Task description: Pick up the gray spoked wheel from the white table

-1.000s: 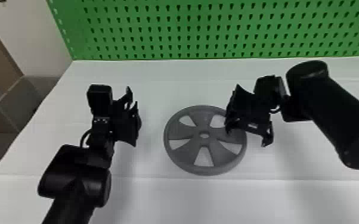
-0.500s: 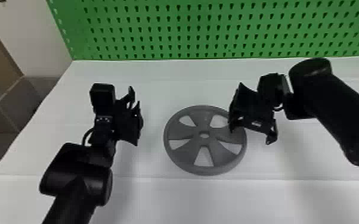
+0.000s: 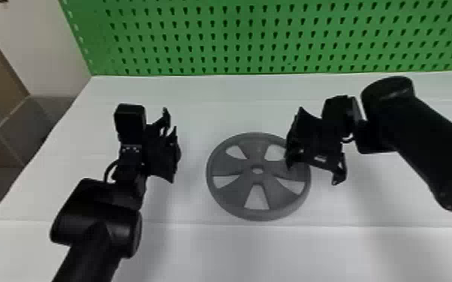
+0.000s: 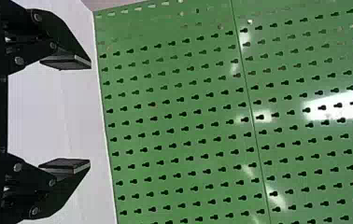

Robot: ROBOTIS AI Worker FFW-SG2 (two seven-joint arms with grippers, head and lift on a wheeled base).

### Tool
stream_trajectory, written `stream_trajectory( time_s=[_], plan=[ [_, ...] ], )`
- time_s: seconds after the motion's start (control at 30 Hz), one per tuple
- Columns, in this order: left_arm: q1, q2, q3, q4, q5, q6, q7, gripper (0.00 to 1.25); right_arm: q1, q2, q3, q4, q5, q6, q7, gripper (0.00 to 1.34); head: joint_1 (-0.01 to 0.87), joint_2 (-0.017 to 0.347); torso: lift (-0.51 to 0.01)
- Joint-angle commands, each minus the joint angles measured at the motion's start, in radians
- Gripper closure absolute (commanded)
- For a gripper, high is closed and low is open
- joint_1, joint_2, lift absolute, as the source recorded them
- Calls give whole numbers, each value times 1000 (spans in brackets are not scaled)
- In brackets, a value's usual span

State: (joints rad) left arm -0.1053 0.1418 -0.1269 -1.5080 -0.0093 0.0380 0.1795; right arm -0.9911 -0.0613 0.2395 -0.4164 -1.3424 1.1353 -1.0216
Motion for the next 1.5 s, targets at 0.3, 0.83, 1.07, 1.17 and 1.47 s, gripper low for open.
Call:
stream_trajectory(
  time_s=[0.3, 0.83, 1.07, 1.17, 1.47],
  plan=[
    [-5, 2, -3, 0, -1, -1, 0, 496, -1, 2, 11, 2, -24, -2, 0, 116, 779, 107, -70],
    [-5, 5, -5, 0, 3, -1, 0, 499, 46, 18, -66, -7, 12, -26, 0, 117, 779, 107, -70],
    [-5, 5, -5, 0, 8, -1, 0, 499, 58, 28, -68, -10, 14, -38, 0, 117, 779, 107, -70],
    [-5, 5, -3, 0, 9, -1, 0, 499, 65, 29, -78, -16, 28, -42, 0, 117, 779, 107, -70],
    [-5, 9, -7, 0, 12, -1, 0, 499, 72, 35, -91, -18, 69, -54, 0, 121, 779, 107, -70]
  ],
)
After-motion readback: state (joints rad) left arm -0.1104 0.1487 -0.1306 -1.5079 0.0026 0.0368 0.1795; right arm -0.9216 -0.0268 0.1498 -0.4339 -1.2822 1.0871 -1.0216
